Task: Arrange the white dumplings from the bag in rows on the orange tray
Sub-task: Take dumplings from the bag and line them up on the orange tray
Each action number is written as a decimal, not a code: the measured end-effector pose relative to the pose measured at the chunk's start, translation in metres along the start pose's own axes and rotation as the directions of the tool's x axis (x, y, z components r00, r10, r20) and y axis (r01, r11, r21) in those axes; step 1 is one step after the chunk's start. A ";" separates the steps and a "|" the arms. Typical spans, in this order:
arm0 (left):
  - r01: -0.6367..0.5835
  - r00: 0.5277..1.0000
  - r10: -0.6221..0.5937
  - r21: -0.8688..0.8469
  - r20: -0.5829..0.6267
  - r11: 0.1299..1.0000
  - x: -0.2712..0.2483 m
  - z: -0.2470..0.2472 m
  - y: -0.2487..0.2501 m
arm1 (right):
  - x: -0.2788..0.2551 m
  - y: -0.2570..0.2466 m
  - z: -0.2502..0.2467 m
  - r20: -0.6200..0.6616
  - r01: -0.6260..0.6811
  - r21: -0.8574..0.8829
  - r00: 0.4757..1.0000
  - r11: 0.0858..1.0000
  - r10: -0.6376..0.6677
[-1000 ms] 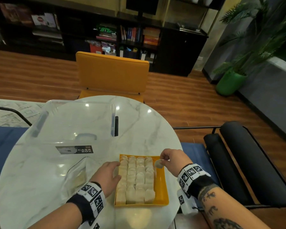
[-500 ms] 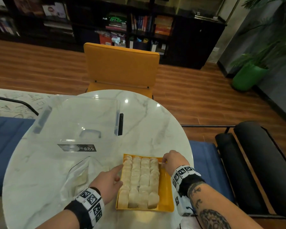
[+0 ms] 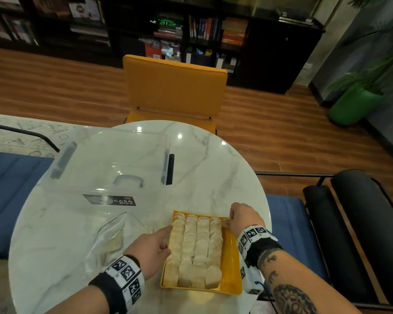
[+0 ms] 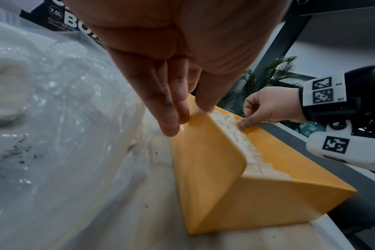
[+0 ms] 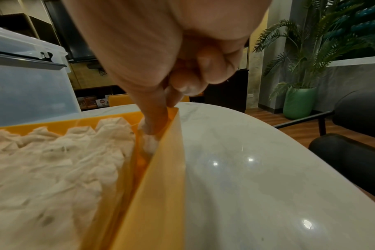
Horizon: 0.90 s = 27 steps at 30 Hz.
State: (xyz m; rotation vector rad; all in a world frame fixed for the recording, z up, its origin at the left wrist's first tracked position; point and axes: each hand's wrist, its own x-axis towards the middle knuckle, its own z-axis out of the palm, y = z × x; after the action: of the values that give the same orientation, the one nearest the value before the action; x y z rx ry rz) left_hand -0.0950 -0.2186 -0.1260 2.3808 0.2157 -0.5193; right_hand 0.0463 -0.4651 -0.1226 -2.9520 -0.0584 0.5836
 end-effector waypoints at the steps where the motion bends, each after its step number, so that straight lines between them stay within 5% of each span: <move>1: -0.001 1.000 0.001 0.006 -0.001 1.000 0.000 0.000 0.000 | 0.000 0.000 0.000 0.001 0.005 0.000 1.000 1.000 -0.005; 14: -0.008 1.000 0.008 0.033 -0.001 0.999 -0.002 -0.004 0.006 | 0.000 0.003 -0.002 0.081 0.062 -0.008 0.995 0.998 -0.061; 20: 0.001 1.000 -0.001 0.036 0.005 0.999 -0.001 -0.004 0.006 | 0.002 0.001 -0.003 0.099 0.158 -0.189 0.985 0.969 -0.141; 27: 0.005 1.000 -0.004 0.043 -0.010 0.999 -0.003 -0.002 0.009 | -0.010 0.010 -0.010 -0.030 0.262 -0.113 0.963 0.958 -0.267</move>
State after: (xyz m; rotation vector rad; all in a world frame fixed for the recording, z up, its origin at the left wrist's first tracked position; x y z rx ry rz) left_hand -0.0942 -0.2235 -0.1181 2.4260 0.2164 -0.5193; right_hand 0.0408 -0.4766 -0.1106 -2.9852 -0.4877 0.4889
